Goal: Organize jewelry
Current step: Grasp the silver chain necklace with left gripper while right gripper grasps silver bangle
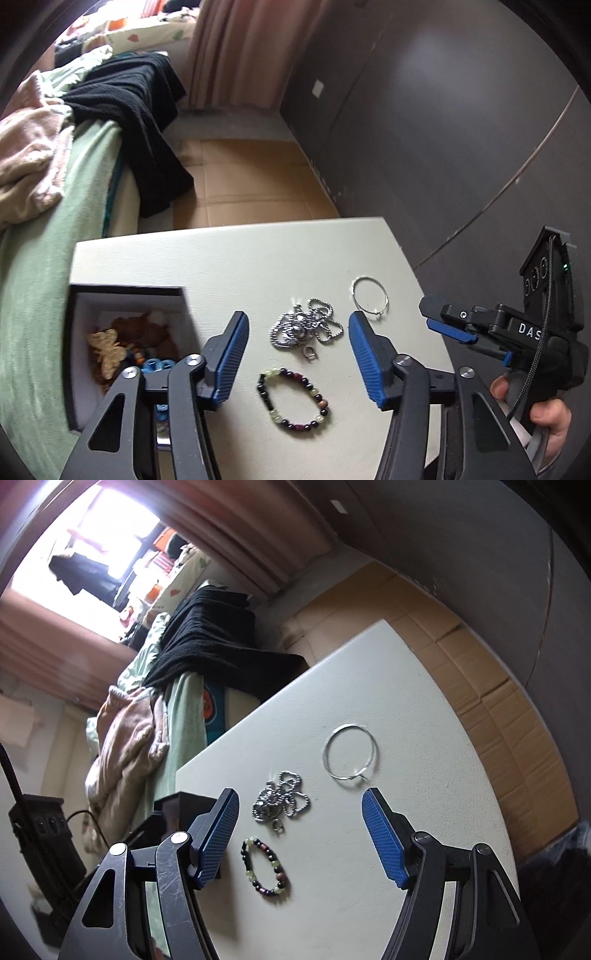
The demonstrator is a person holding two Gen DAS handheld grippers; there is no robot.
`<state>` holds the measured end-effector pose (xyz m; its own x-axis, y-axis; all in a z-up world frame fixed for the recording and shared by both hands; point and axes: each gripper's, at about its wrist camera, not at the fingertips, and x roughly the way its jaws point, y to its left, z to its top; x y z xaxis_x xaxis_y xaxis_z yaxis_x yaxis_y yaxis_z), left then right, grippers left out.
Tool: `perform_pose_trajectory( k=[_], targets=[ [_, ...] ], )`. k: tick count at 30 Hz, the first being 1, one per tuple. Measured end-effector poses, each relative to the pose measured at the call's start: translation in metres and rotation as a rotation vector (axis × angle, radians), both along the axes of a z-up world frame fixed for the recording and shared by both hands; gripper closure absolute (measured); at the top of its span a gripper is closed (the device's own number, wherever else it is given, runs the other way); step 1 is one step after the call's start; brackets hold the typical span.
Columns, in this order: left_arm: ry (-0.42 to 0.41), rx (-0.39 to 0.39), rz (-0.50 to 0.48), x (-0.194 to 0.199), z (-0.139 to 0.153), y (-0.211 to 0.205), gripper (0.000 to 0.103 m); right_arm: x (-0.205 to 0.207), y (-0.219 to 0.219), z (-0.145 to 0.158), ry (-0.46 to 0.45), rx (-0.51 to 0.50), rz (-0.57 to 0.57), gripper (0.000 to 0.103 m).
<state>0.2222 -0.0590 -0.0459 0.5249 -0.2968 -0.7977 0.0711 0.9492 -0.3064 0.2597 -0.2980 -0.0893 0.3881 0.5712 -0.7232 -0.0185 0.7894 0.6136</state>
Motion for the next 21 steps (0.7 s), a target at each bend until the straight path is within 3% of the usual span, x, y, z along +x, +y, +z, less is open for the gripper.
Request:
perform_pose_trajectory(
  k=[7, 16, 19, 21],
  targets=[
    [0.066, 0.062, -0.061, 0.025, -0.02, -0.032, 0.05, 0.004, -0.017, -0.006, 0.041, -0.006, -0.052, 0.033],
    [0.153, 0.111, -0.057, 0.044, -0.061, -0.042, 0.051, 0.005, -0.024, -0.011, 0.06, -0.03, -0.072, 0.033],
    [0.164, 0.15, -0.068, 0.047, -0.068, -0.044, 0.051, 0.01, -0.022, -0.017, 0.066, -0.047, -0.078, 0.04],
    [0.178, 0.136, -0.065, 0.048, -0.072, -0.043, 0.053, 0.015, -0.021, -0.025, 0.089, -0.051, -0.077, 0.052]
  ],
)
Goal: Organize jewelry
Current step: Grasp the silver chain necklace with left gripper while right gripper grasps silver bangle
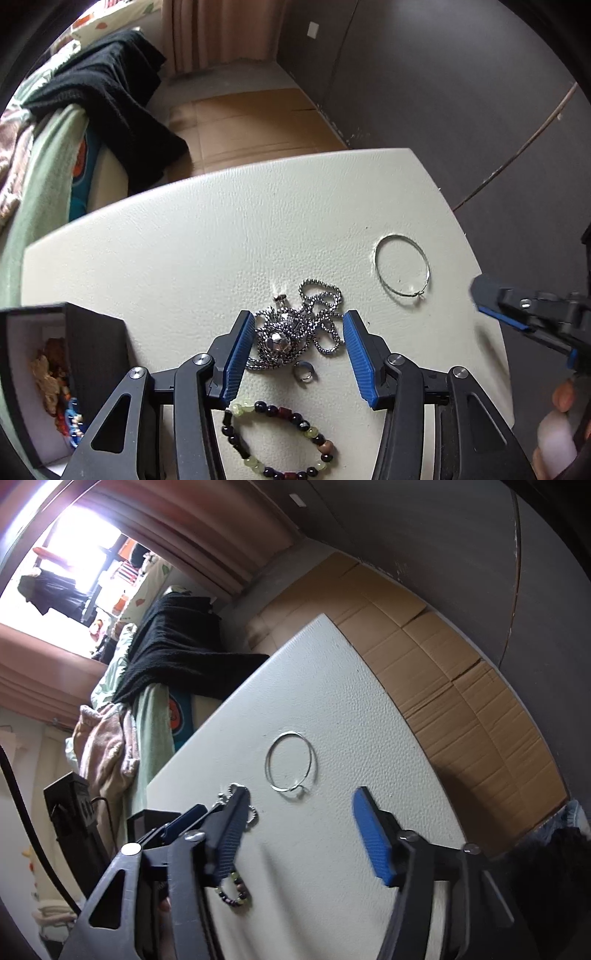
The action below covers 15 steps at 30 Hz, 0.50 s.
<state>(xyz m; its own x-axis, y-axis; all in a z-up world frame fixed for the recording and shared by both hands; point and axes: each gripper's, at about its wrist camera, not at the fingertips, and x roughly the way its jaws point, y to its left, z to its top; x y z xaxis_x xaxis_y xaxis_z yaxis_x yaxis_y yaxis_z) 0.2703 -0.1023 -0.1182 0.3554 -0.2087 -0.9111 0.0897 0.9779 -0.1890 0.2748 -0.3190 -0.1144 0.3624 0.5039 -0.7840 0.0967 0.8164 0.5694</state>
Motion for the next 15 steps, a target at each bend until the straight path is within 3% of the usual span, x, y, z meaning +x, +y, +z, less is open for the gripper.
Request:
perform_pose_trajectory(
  k=[2, 3, 4, 6, 7, 9, 15],
  targets=[
    [-0.015, 0.019, -0.003, 0.0, 0.0, 0.001, 0.058, 0.005, 0.003, -0.008, 0.03, -0.005, 0.001, 0.057],
    [-0.02, 0.032, -0.006, -0.001, 0.001, 0.002, 0.067, 0.006, 0.004, -0.011, 0.037, -0.006, 0.005, 0.061],
    [-0.023, 0.05, -0.001, -0.001, 0.001, 0.002, 0.083, 0.008, 0.007, -0.014, 0.041, -0.012, 0.01, 0.063],
    [-0.011, 0.039, -0.003, -0.004, 0.002, 0.004, 0.087, 0.01, 0.013, -0.016, 0.046, -0.037, 0.019, 0.064],
    [-0.012, 0.029, -0.007, -0.006, 0.004, 0.004, 0.1, 0.011, 0.015, -0.016, 0.045, -0.041, 0.019, 0.064],
    [-0.043, 0.025, -0.01, -0.011, 0.015, 0.007, 0.101, 0.012, 0.02, -0.017, 0.041, -0.049, 0.025, 0.066],
    [-0.088, -0.012, 0.011, -0.02, 0.04, 0.02, 0.101, 0.023, 0.034, -0.019, 0.034, -0.145, 0.025, 0.082]
  ],
)
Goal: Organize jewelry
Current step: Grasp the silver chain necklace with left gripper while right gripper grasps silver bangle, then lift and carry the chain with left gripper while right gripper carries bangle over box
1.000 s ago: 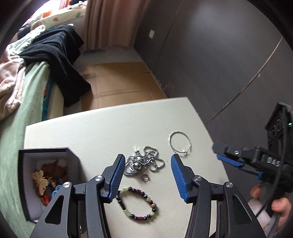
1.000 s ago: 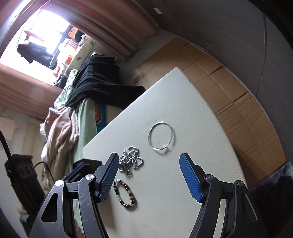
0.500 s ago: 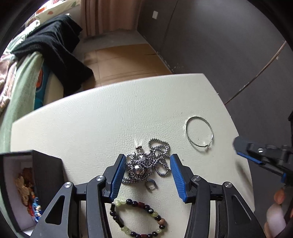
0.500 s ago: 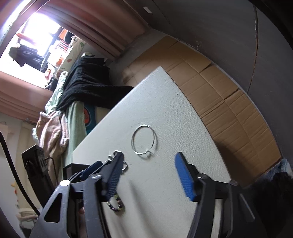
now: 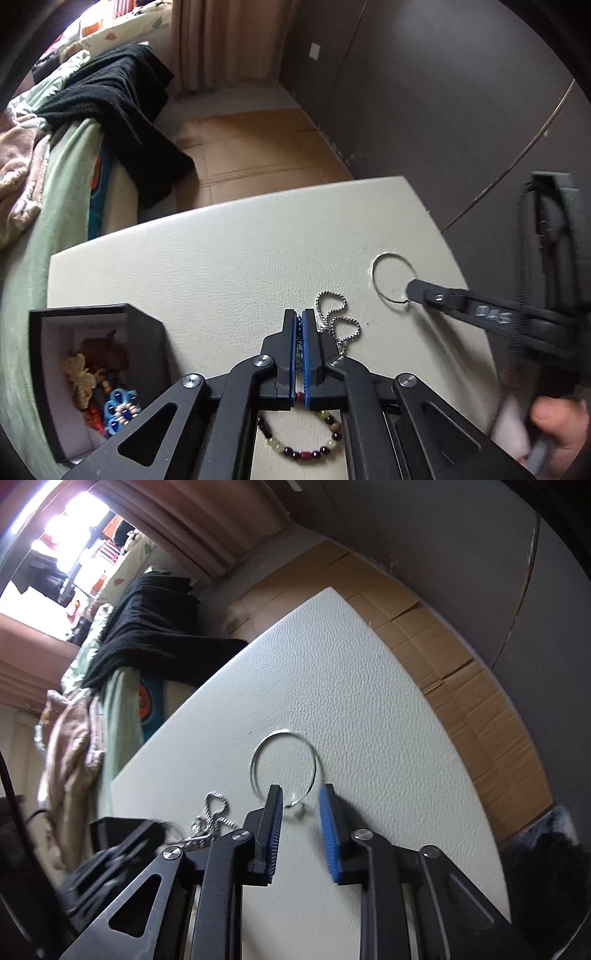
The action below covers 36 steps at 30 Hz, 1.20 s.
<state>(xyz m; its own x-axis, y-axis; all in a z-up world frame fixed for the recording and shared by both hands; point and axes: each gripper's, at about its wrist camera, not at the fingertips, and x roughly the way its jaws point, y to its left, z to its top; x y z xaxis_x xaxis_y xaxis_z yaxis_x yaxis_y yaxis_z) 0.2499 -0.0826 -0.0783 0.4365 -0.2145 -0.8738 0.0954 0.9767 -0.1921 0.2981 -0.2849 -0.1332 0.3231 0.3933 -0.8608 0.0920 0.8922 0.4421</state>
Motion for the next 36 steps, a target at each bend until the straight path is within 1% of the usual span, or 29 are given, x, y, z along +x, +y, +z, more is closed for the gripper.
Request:
perform_pose_trajectory(
  k=[4, 7, 9, 13, 15, 16, 17, 18, 19, 21, 23, 26, 29, 32, 33, 34, 36],
  targets=[
    [-0.023, -0.027, 0.02, -0.006, 0.014, 0.011, 0.101, 0.003, 0.014, 0.005, -0.021, -0.102, 0.021, 0.082],
    [-0.04, -0.023, 0.038, -0.009, 0.022, 0.018, 0.101, 0.003, 0.026, 0.009, -0.04, -0.185, 0.042, 0.082],
    [-0.045, -0.019, 0.052, -0.012, 0.026, 0.024, 0.101, 0.003, 0.035, 0.011, -0.057, -0.258, 0.073, 0.082],
    [-0.053, -0.031, 0.078, -0.015, 0.034, 0.032, 0.101, -0.003, 0.052, 0.012, -0.095, -0.397, 0.177, 0.082],
    [-0.062, -0.034, 0.082, -0.017, 0.039, 0.033, 0.101, -0.006, 0.055, 0.013, -0.106, -0.429, 0.234, 0.082],
    [-0.07, -0.037, 0.085, -0.019, 0.044, 0.033, 0.101, -0.008, 0.052, 0.014, -0.104, -0.422, 0.242, 0.082],
    [-0.075, -0.038, 0.086, -0.019, 0.047, 0.033, 0.101, -0.008, 0.048, 0.015, -0.1, -0.407, 0.242, 0.085],
    [-0.081, -0.039, 0.087, -0.021, 0.051, 0.033, 0.101, -0.009, 0.039, 0.016, -0.091, -0.386, 0.232, 0.091],
    [-0.087, -0.04, 0.085, -0.022, 0.054, 0.032, 0.101, -0.008, 0.033, 0.016, -0.082, -0.374, 0.222, 0.094],
    [-0.096, -0.036, 0.08, -0.023, 0.06, 0.031, 0.101, -0.007, 0.017, 0.016, -0.064, -0.305, 0.195, 0.098],
    [-0.101, -0.036, 0.079, -0.024, 0.064, 0.031, 0.101, -0.006, 0.005, 0.015, -0.056, -0.249, 0.172, 0.099],
    [-0.11, -0.042, 0.085, -0.026, 0.072, 0.033, 0.101, -0.006, -0.008, 0.014, -0.065, -0.222, 0.146, 0.101],
    [-0.122, -0.051, 0.091, -0.029, 0.08, 0.036, 0.101, -0.007, -0.017, 0.014, -0.067, -0.143, 0.124, 0.101],
    [-0.142, -0.056, 0.1, -0.032, 0.091, 0.042, 0.101, -0.008, -0.027, 0.02, -0.08, -0.06, 0.112, 0.101],
    [-0.15, -0.064, 0.108, -0.033, 0.097, 0.045, 0.101, -0.009, -0.027, 0.02, -0.081, -0.045, 0.114, 0.101],
    [-0.156, -0.07, 0.114, -0.034, 0.102, 0.048, 0.101, -0.011, -0.027, 0.021, -0.083, -0.038, 0.118, 0.101],
    [-0.172, -0.074, 0.121, -0.036, 0.11, 0.051, 0.101, -0.013, -0.021, 0.022, -0.089, -0.088, 0.128, 0.101]
  ],
)
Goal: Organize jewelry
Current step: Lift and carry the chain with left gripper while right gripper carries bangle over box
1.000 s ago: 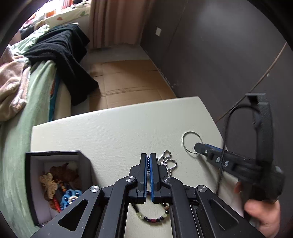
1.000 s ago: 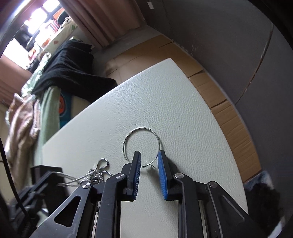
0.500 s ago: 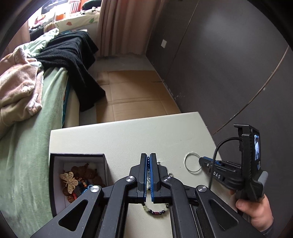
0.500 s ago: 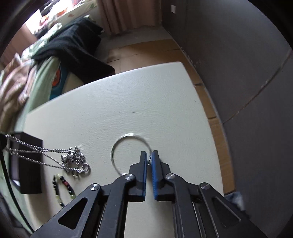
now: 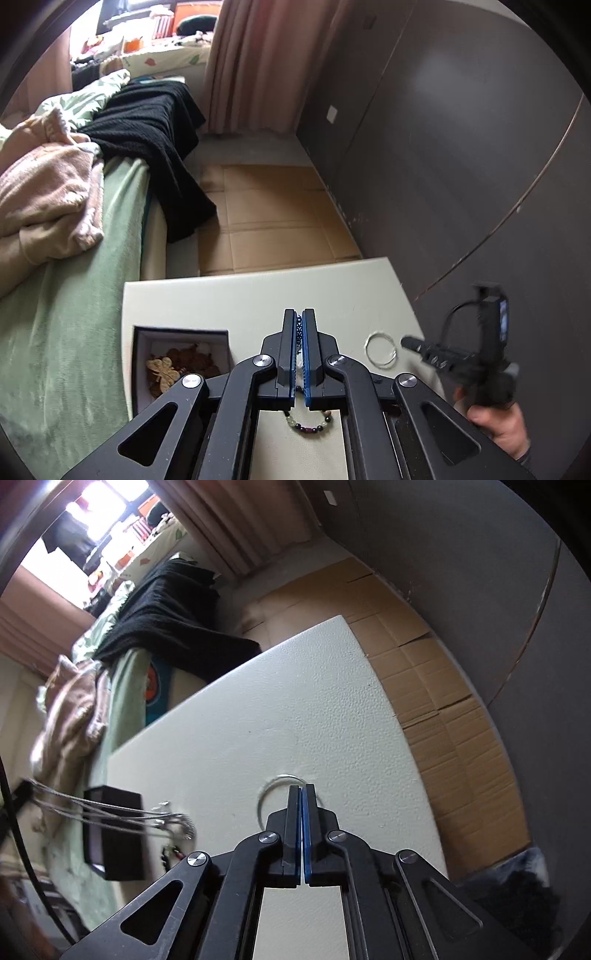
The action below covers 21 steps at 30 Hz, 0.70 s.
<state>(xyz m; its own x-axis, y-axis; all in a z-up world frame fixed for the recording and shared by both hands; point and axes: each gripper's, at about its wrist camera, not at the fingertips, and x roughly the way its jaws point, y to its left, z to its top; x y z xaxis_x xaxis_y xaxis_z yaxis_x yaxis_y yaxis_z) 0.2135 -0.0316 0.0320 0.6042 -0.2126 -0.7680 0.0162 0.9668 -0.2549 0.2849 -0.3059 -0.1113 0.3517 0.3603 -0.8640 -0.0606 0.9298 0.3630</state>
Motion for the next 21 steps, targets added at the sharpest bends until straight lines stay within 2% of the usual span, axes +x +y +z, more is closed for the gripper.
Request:
perform_pose_trajectory(
  k=[1, 3, 6, 10, 13, 14, 15, 17, 19, 21],
  targets=[
    [-0.01, 0.0, 0.001, -0.001, 0.006, 0.002, 0.101, 0.0, 0.004, -0.001, 0.011, -0.056, 0.005, 0.101],
    [-0.03, 0.007, 0.0, -0.004, 0.017, 0.002, 0.101, 0.002, 0.004, -0.004, 0.03, -0.089, -0.012, 0.099],
    [-0.057, 0.022, -0.003, -0.01, 0.031, 0.0, 0.101, 0.005, 0.008, -0.008, 0.037, -0.128, -0.013, 0.084],
    [-0.09, 0.029, 0.003, -0.016, 0.052, 0.002, 0.101, 0.003, 0.021, -0.01, 0.022, -0.196, 0.013, 0.084],
    [-0.111, 0.032, 0.01, -0.02, 0.065, 0.003, 0.101, 0.001, 0.036, -0.01, -0.005, -0.303, 0.039, 0.084],
    [-0.121, 0.035, 0.012, -0.021, 0.071, 0.003, 0.101, 0.0, 0.044, -0.01, -0.021, -0.353, 0.054, 0.087],
    [-0.132, 0.035, 0.014, -0.022, 0.076, 0.003, 0.101, -0.001, 0.05, -0.01, -0.039, -0.4, 0.077, 0.096],
    [-0.157, 0.041, 0.018, -0.027, 0.091, 0.004, 0.101, -0.002, 0.058, -0.009, -0.049, -0.439, 0.107, 0.098],
    [-0.181, 0.052, 0.02, -0.031, 0.105, 0.003, 0.101, -0.002, 0.058, -0.007, -0.049, -0.433, 0.112, 0.098],
    [-0.205, 0.061, 0.02, -0.035, 0.118, 0.002, 0.101, -0.002, 0.052, -0.006, -0.029, -0.341, 0.116, 0.099]
  ],
)
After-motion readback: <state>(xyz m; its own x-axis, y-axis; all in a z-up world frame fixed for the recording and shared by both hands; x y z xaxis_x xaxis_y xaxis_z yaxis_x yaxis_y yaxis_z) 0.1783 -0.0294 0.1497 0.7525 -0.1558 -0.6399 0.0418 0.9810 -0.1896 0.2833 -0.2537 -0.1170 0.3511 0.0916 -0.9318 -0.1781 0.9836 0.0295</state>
